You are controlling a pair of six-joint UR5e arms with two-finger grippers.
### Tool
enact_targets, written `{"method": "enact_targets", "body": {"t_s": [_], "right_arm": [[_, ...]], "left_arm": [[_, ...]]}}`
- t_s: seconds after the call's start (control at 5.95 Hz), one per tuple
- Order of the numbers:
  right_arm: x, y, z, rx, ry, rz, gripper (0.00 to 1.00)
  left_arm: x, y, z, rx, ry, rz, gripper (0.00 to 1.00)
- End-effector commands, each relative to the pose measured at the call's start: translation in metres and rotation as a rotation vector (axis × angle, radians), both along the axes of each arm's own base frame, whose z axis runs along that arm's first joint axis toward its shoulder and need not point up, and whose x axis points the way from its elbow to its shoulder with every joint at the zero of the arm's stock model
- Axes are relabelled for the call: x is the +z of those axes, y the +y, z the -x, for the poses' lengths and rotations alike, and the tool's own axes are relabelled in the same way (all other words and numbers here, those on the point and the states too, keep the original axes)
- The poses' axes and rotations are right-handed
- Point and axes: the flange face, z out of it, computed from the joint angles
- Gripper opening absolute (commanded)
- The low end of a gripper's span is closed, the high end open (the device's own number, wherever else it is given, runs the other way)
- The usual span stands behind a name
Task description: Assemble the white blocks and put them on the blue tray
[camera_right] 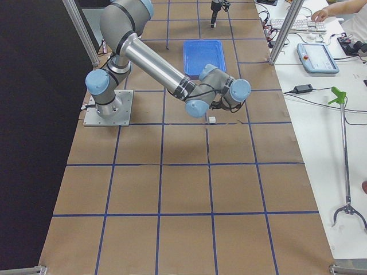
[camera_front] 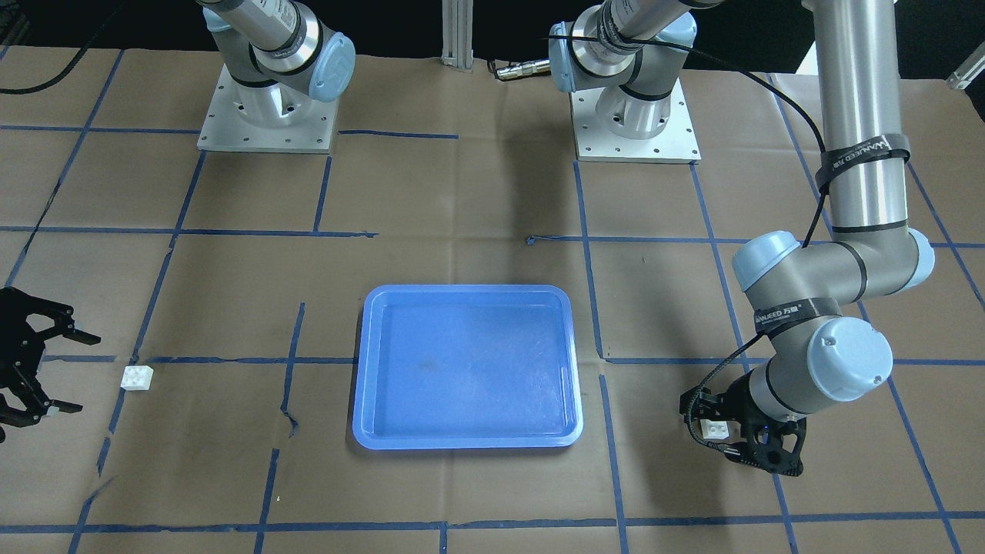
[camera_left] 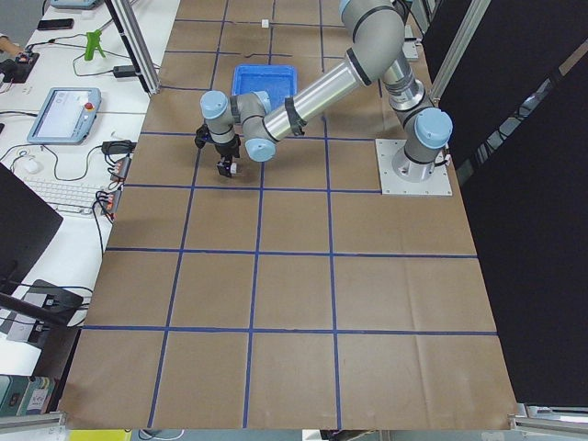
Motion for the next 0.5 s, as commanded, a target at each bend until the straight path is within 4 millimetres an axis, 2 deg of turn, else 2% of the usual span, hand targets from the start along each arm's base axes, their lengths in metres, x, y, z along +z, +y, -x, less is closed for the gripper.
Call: {"method": "enact_targets", "body": {"t_s": [0.0,0.17,0.34], "right_arm": [[-0.040,0.003,0.007,0.009,-0.105,0.009,1.00],[-0.055,0.013,0.004,-0.001,-0.135,0.007,1.00],[-0.071,0.025,0.008,0.013,-0.119,0.057,0.99]], "left_arm": [[-0.003,0.002,0.001,-0.001,0.002,-0.001,0.64],[-0.003,0.001,0.001,-0.006,0.001,0.006,0.40],[0.001,-0.001,0.000,-0.013,-0.002,0.014,0.22]]}}
